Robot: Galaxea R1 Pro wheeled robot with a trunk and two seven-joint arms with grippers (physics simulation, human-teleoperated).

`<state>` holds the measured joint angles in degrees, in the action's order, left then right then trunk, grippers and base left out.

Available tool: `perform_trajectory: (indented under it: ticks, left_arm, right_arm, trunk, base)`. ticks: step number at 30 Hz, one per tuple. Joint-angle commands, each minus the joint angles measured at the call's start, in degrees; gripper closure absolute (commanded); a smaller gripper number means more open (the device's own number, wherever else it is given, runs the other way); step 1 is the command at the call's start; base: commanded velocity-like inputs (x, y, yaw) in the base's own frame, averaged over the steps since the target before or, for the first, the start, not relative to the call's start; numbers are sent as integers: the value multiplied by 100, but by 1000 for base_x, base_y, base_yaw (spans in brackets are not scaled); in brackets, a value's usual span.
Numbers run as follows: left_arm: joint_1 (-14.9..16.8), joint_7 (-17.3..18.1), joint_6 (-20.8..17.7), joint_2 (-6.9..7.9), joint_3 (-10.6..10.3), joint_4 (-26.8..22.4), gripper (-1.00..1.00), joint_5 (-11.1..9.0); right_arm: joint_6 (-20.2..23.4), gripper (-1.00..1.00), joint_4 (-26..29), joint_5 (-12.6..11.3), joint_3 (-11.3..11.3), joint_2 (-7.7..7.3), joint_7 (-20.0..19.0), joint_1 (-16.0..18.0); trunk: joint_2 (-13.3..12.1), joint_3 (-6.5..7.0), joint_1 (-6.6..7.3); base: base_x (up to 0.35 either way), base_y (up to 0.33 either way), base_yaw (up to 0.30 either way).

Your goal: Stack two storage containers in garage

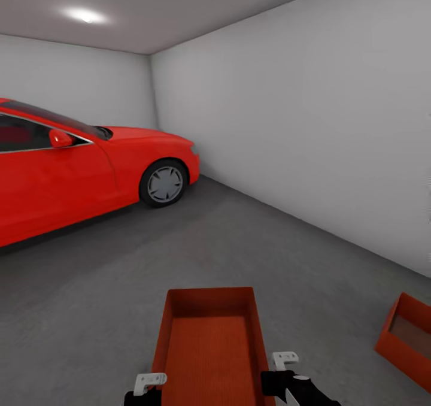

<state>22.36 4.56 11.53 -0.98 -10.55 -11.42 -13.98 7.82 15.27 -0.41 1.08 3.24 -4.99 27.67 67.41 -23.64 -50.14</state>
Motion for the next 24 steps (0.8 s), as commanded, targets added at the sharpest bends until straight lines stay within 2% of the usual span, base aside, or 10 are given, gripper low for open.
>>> perform_trajectory:
  ticks: [1, 9, 24]
  left_arm:
    - [5, 6, 121, 132, -61, -20, 100, -34]
    - [5, 4, 121, 133, -61, -23, 100, -34]
    - [5, 3, 121, 133, -61, -24, 100, -35]
  right_arm:
    - [35, 100, -16, -82, 85, -25, -142, 2]
    - [35, 100, -16, -82, 86, -25, -142, 2]
    - [35, 100, -16, -82, 86, -25, -142, 2]
  trunk:
    - [3, -6, -2]
    - [3, -6, -2]
    - [3, -6, -2]
  base:
    - [244, 119, -277]
    - [233, 91, -283]
    - [165, 9, -285]
